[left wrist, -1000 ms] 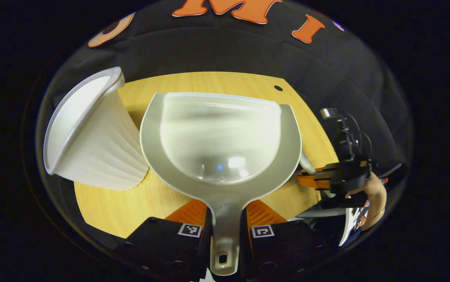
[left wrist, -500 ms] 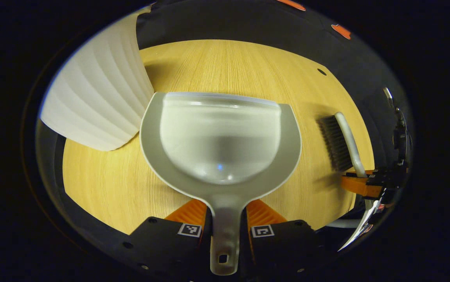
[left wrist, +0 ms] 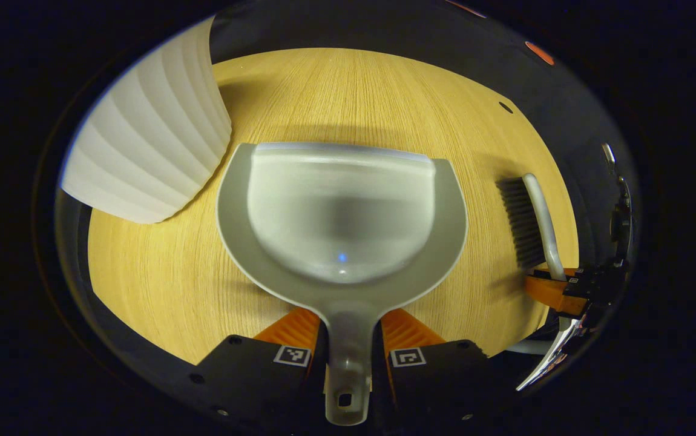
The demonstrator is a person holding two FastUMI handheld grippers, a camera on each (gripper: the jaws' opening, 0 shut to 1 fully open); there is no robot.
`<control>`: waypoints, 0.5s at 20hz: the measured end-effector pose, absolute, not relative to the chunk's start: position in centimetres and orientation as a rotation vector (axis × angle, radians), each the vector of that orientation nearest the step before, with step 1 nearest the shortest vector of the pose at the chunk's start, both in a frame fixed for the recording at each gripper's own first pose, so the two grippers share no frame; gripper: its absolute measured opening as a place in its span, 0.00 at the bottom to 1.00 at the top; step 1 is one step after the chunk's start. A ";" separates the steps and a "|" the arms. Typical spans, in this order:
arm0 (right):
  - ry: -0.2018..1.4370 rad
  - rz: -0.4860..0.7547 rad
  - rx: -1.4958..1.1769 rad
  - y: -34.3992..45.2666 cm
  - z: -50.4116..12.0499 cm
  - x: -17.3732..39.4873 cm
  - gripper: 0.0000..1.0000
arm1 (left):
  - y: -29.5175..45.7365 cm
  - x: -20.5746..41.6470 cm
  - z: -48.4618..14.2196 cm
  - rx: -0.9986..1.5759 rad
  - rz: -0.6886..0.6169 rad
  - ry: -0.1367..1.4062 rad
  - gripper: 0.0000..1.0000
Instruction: Pick up the small broom and dustpan from the desktop, sweep the trash into the dustpan with the broom, and then empty the trash into the garbage bin.
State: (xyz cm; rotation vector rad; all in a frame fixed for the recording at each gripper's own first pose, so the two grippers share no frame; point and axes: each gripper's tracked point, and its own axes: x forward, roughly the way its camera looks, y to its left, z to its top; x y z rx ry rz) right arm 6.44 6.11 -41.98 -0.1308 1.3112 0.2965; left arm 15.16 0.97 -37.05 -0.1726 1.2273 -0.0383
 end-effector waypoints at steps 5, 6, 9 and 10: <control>1.292 0.306 -0.091 6.2 -42.0 6.7 0.25 | 1.2 14.9 -36.7 -0.126 -0.065 1.220 0.49; 1.289 0.305 -0.073 6.1 -42.0 6.6 0.28 | 1.2 14.9 -37.0 -0.126 -0.066 1.216 0.57; 1.267 0.296 -0.055 5.7 -41.6 6.8 0.48 | 1.1 15.2 -37.1 -0.142 -0.060 1.208 0.88; 1.256 0.282 -0.052 5.5 -41.5 7.1 0.60 | 0.9 15.1 -37.0 -0.151 -0.058 1.213 1.00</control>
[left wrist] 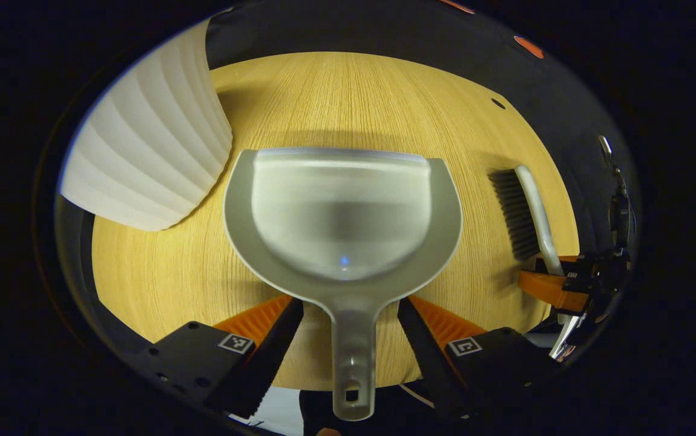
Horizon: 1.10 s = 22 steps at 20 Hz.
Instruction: Pick up the small broom and dustpan from the desktop, sweep the trash into the dustpan with the broom, and then empty the trash into the garbage bin.
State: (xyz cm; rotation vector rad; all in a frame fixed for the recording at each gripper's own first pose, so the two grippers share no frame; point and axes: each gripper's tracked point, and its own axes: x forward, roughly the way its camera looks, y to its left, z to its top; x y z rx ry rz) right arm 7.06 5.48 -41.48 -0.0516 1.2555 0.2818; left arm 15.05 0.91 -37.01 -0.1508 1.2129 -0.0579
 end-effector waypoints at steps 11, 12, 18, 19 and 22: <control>0.926 0.263 0.071 5.8 -30.5 8.7 0.97 | 1.3 15.1 -31.3 -0.148 -0.044 0.939 0.99; 0.871 0.271 0.089 6.2 -28.5 8.9 0.97 | 1.3 15.4 -30.1 -0.145 -0.046 0.885 0.99; 0.506 0.306 0.152 8.8 -15.3 10.2 0.96 | 1.7 16.3 -24.1 -0.172 -0.026 0.475 0.98; 0.447 0.305 0.162 8.9 -13.2 10.3 0.96 | 1.8 16.4 -23.6 -0.187 -0.021 0.417 0.98; 0.234 0.295 0.220 9.3 -6.0 11.4 0.95 | 2.6 16.3 -23.1 -0.163 0.028 0.239 0.98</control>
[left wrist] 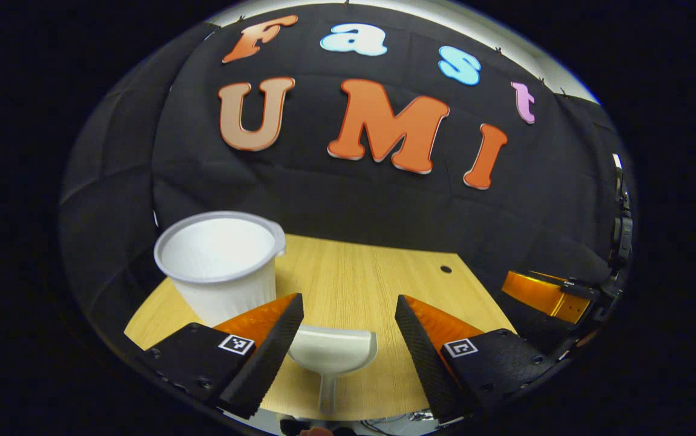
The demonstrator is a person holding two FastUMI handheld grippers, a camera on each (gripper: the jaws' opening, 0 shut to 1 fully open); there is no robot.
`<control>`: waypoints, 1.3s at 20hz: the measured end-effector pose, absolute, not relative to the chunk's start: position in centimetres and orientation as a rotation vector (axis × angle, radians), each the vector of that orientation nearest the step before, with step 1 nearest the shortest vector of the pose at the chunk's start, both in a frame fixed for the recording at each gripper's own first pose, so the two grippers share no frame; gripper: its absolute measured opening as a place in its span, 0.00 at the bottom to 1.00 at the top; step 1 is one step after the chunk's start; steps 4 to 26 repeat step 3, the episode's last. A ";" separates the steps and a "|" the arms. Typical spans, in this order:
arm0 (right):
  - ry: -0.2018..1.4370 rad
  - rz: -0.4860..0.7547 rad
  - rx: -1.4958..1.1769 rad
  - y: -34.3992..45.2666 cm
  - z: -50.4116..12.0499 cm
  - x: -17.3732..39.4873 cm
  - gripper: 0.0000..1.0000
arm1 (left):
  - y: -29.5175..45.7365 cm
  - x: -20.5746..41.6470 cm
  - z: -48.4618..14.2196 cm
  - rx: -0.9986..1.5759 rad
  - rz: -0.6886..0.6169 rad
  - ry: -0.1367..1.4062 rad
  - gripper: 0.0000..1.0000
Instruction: Pick up the small broom and dustpan from the desktop, sweep the trash into the dustpan with the broom, and then empty the trash into the garbage bin.
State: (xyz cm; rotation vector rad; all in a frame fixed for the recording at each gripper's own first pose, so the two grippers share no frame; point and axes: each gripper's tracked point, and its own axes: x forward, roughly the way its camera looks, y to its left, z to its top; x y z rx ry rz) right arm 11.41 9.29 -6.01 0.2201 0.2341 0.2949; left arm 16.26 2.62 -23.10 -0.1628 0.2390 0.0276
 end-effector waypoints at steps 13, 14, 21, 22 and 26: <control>0.049 0.270 0.230 8.0 -1.3 11.6 0.95 | 3.1 16.5 -23.5 -0.098 0.075 0.063 0.97; 0.049 0.270 0.230 8.0 -1.3 11.6 0.95 | 3.1 16.5 -23.5 -0.098 0.075 0.063 0.97; 0.049 0.270 0.230 8.0 -1.3 11.6 0.95 | 3.1 16.5 -23.5 -0.098 0.075 0.063 0.97; 0.049 0.270 0.230 8.0 -1.3 11.6 0.95 | 3.1 16.5 -23.5 -0.098 0.075 0.063 0.97; 0.049 0.270 0.230 8.0 -1.3 11.6 0.95 | 3.1 16.5 -23.5 -0.098 0.075 0.063 0.97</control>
